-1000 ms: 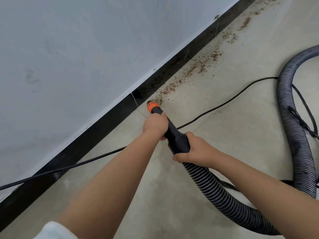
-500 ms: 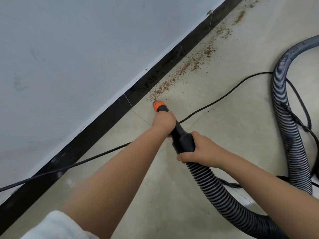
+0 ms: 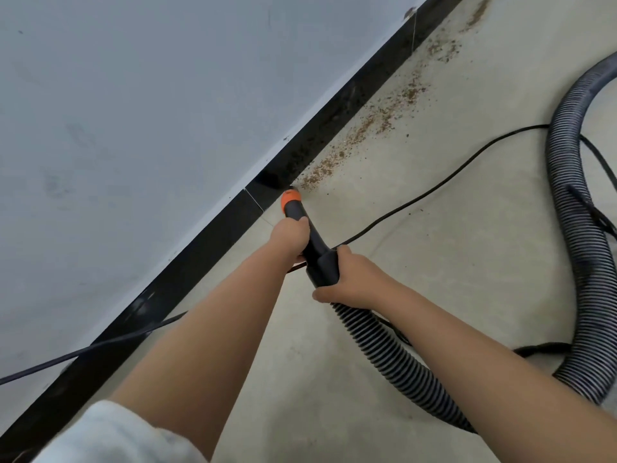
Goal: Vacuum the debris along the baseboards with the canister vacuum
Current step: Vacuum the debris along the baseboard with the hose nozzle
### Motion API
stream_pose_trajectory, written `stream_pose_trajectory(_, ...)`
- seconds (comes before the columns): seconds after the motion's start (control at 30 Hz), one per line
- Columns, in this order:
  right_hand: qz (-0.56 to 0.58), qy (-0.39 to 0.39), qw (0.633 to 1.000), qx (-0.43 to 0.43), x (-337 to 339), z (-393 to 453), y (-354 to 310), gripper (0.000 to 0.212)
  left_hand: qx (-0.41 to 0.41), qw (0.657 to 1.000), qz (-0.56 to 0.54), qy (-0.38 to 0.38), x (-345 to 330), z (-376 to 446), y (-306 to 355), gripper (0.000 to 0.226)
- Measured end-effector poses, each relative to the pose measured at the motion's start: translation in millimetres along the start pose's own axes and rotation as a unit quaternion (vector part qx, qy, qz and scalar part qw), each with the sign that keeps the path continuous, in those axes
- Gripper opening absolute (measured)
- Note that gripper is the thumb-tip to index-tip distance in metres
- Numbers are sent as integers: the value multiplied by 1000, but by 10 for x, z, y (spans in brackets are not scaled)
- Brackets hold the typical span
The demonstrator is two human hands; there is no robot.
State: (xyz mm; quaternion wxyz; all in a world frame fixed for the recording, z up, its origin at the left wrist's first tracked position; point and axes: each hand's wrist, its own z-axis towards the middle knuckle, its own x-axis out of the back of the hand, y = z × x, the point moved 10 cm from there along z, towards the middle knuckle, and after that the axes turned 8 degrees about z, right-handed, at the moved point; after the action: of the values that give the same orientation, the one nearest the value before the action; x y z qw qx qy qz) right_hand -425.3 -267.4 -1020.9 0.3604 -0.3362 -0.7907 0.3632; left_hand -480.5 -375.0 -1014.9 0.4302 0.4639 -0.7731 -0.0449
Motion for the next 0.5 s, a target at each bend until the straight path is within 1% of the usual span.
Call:
stream_pose_trajectory(0.13,-4,0,1000,-1,-24,13,7,50,-23,999,27,0,8,9,13,35)
stream_pose_trajectory(0.27,7,4,1000,-9,41,26,9,54,-52,998,47,-2,7,24,100,37)
stream_pose_trajectory(0.37,14,5,1000,-24,62,11,21,59,-57,997,47,-28,-51,42,151,38)
stream_pose_trajectory(0.43,20,10,999,-34,82,17,28,58,-58,996,46,-43,-87,76,180,42)
stream_pose_trajectory(0.5,28,20,998,-43,135,50,27,55,-72,995,56,-39,-107,150,232,48)
